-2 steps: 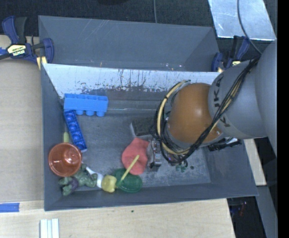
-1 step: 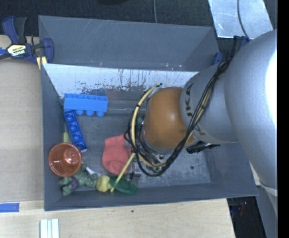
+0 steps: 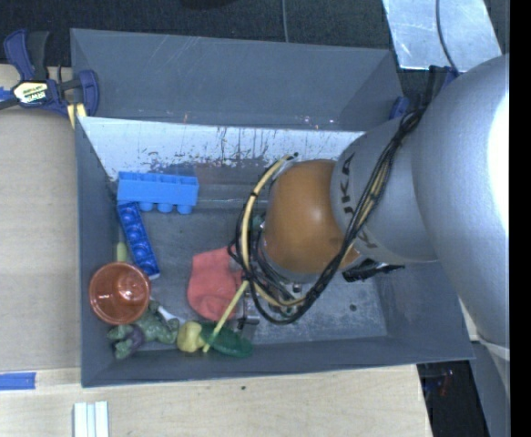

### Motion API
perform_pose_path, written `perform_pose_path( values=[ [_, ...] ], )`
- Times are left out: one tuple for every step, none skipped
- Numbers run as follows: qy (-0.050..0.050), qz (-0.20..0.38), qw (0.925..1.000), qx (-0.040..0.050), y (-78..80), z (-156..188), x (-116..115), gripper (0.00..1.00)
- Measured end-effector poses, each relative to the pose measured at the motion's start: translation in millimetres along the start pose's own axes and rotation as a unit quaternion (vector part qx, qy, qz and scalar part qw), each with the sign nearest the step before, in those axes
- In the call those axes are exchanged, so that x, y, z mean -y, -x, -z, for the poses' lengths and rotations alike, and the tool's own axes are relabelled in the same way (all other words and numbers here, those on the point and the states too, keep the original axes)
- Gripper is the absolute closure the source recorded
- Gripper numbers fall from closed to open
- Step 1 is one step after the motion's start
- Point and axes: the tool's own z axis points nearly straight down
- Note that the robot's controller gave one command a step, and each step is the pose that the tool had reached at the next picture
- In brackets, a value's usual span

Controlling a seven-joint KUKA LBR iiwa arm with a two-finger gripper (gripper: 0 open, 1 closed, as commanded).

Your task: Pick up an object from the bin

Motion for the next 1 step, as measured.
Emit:
perform_pose_path(
  values=[
    [0.0,0.013,0.9999,-0.0001,-5.5,5.7,-7.2,0.0]
  ],
)
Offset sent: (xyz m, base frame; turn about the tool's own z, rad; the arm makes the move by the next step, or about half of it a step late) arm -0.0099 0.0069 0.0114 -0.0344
